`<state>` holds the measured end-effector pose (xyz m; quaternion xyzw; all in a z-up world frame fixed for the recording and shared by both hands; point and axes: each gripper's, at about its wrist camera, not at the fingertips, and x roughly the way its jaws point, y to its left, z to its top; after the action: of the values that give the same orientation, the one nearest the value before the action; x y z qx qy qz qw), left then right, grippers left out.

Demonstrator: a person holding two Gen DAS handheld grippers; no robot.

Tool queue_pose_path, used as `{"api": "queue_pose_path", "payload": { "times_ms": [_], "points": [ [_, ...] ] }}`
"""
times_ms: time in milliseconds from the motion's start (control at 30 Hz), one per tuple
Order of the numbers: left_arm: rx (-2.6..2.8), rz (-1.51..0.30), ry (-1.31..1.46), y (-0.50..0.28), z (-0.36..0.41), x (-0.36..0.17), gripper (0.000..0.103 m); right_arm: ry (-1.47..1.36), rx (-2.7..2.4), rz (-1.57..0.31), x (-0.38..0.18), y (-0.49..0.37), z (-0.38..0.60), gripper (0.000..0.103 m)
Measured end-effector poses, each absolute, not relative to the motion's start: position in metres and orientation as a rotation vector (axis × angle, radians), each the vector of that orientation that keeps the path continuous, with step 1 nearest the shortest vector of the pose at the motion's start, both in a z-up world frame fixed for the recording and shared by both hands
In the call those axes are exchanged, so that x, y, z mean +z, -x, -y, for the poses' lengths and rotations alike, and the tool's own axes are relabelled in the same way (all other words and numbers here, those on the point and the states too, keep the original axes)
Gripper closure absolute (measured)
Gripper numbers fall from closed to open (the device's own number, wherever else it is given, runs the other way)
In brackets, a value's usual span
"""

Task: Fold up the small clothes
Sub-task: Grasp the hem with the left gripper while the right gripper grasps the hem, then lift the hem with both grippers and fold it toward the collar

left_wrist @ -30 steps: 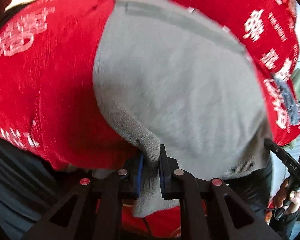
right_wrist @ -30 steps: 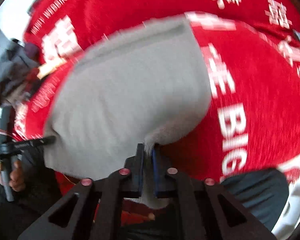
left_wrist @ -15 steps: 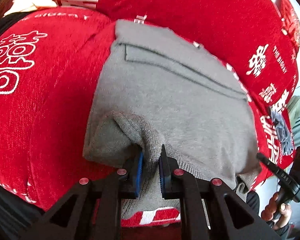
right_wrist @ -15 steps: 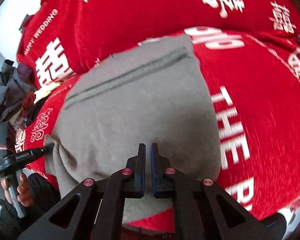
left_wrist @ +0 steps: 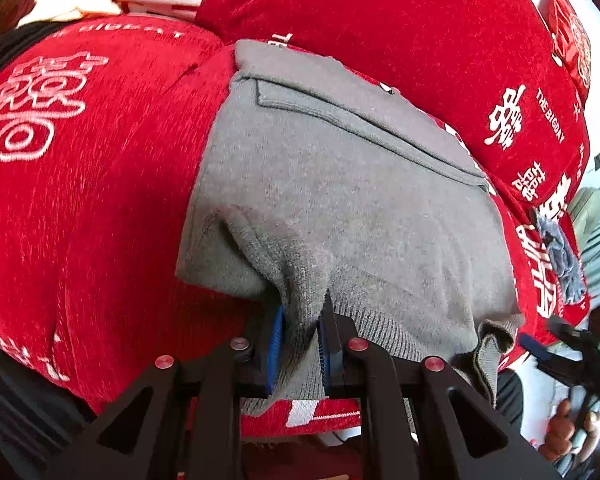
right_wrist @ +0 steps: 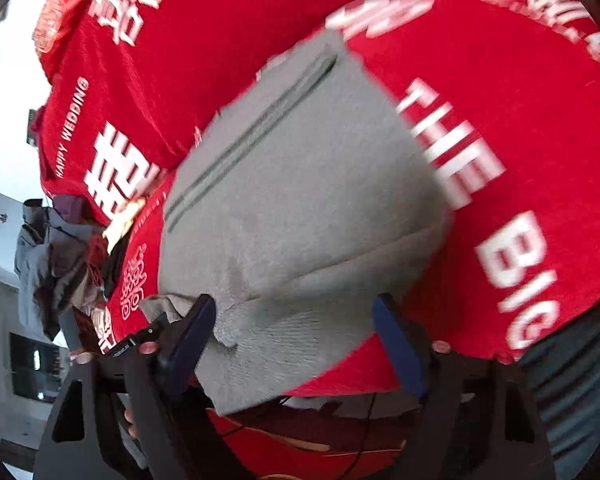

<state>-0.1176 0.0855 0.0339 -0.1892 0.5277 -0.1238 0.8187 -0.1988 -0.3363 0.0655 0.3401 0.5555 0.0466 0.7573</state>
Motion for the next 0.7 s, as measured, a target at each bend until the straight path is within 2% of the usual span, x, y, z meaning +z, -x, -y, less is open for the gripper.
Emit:
{"api": "queue_pose_path", "payload": {
  "times_ms": [33, 67, 100, 133, 167, 200, 233, 267, 500, 633, 667, 700],
  "points": [
    [-0.265, -1.127, 0.411, 0.118, -0.087, 0.033, 0.088, -0.731, 0.093, -1.236, 0.057, 0.191, 0.33, 0.032],
    [-0.266, -1.134, 0.415, 0.119, -0.088, 0.031, 0.083, -0.724, 0.083, -1.25, 0.051, 0.186, 0.326, 0.048],
    [-0.255, -1.139, 0.409, 0.121, -0.089, 0.03, 0.076, -0.716, 0.075, -1.264, 0.044, 0.182, 0.324, 0.074],
    [-0.243, -1.142, 0.406, 0.122, -0.09, 0.029, 0.062, -0.708, 0.068, -1.277, 0.038, 0.18, 0.322, 0.085],
    [-0.231, -1.142, 0.402, 0.124, -0.09, 0.027, 0.061, -0.702, 0.062, -1.276, 0.036, 0.18, 0.322, 0.095],
    [-0.244, -1.135, 0.395, 0.127, -0.091, 0.026, 0.063, -0.698, 0.064, -1.267, 0.037, 0.183, 0.322, 0.096],
    [-0.259, -1.133, 0.39, 0.128, -0.091, 0.027, 0.084, -0.684, 0.076, -1.245, 0.043, 0.188, 0.322, 0.096],
    [-0.292, -1.139, 0.388, 0.132, -0.089, 0.027, 0.094, -0.664, 0.084, -1.227, 0.05, 0.193, 0.322, 0.096],
    [-0.325, -1.108, 0.394, 0.154, -0.092, 0.037, 0.093, -0.616, 0.16, -0.979, 0.111, 0.237, 0.337, 0.096],
    [-0.304, -1.187, 0.427, 0.151, -0.093, 0.017, 0.093, -0.628, 0.167, -1.03, 0.094, 0.236, 0.339, 0.096],
    [-0.301, -1.195, 0.424, 0.15, -0.091, 0.014, 0.089, -0.615, 0.179, -1.044, 0.089, 0.236, 0.335, 0.096],
    [-0.297, -1.2, 0.414, 0.151, -0.09, 0.013, 0.081, -0.6, 0.178, -1.049, 0.087, 0.237, 0.333, 0.096]
  ]
}}
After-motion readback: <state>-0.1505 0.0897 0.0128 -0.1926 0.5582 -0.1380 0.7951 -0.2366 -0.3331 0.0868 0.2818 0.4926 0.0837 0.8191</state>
